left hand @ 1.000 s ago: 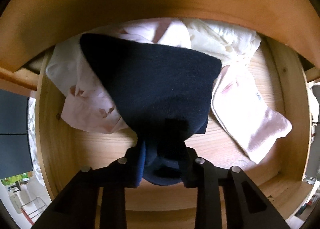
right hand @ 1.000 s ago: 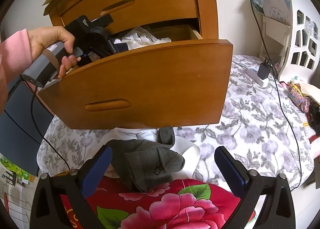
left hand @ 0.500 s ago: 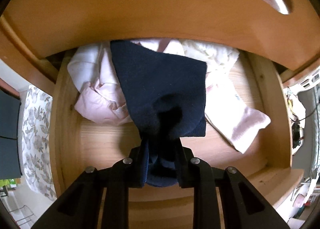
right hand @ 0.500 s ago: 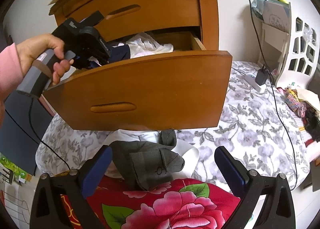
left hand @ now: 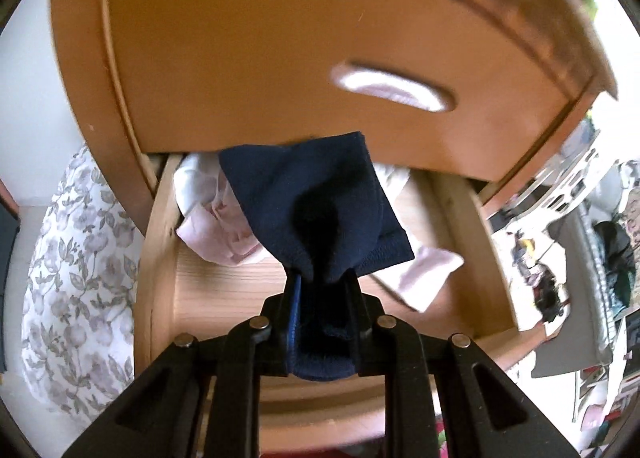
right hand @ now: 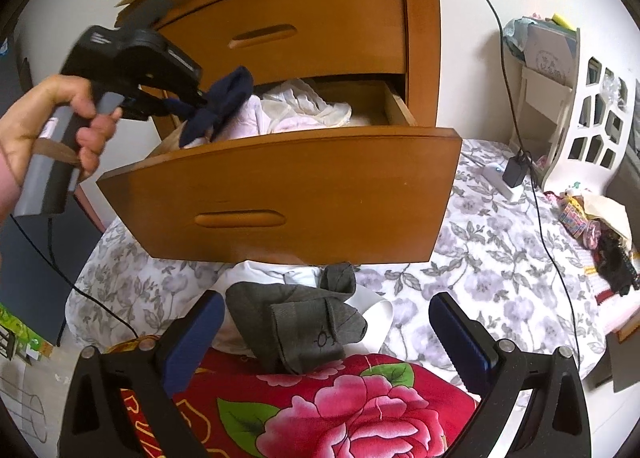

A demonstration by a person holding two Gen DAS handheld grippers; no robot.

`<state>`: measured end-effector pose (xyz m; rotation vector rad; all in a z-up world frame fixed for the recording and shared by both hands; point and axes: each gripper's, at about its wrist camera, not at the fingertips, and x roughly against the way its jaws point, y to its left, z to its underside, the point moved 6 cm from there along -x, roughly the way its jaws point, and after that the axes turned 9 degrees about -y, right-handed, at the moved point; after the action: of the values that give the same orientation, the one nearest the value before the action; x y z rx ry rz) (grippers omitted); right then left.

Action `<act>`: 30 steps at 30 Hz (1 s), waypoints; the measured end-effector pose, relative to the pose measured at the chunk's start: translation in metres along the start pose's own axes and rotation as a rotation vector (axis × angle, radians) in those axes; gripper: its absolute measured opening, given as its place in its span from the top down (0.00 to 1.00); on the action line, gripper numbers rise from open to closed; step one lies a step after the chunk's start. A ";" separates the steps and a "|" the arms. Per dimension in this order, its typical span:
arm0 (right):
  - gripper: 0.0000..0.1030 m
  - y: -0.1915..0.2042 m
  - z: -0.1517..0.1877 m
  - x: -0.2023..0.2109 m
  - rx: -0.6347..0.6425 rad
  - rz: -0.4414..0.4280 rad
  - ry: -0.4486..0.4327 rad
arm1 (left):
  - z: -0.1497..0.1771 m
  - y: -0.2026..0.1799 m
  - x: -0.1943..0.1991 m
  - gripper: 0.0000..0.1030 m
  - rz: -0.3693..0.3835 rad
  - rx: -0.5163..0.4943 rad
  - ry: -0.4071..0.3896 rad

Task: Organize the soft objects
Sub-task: 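Lift the navy sock up out of the drawer with the left tool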

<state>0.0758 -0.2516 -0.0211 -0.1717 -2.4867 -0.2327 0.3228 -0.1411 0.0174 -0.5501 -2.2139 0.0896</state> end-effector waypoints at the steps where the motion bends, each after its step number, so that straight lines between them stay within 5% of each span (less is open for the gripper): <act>1: 0.00 0.001 0.000 0.002 0.006 0.002 -0.001 | 0.002 0.000 0.009 0.81 0.010 0.002 -0.022; 4: 0.00 0.006 -0.001 0.008 0.021 0.005 -0.010 | -0.019 -0.007 0.028 0.81 0.047 0.010 -0.077; 11: 0.00 0.013 -0.005 0.024 0.045 0.016 -0.040 | 0.001 -0.029 0.061 0.81 0.090 -0.004 -0.229; 30: 0.00 0.027 -0.014 0.059 0.079 0.029 -0.107 | 0.046 -0.027 0.188 0.81 0.043 -0.008 -0.443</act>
<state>0.0417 -0.2245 0.0294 -0.1915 -2.5930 -0.1158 0.1737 -0.0820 0.1291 -0.6288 -2.6316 0.2460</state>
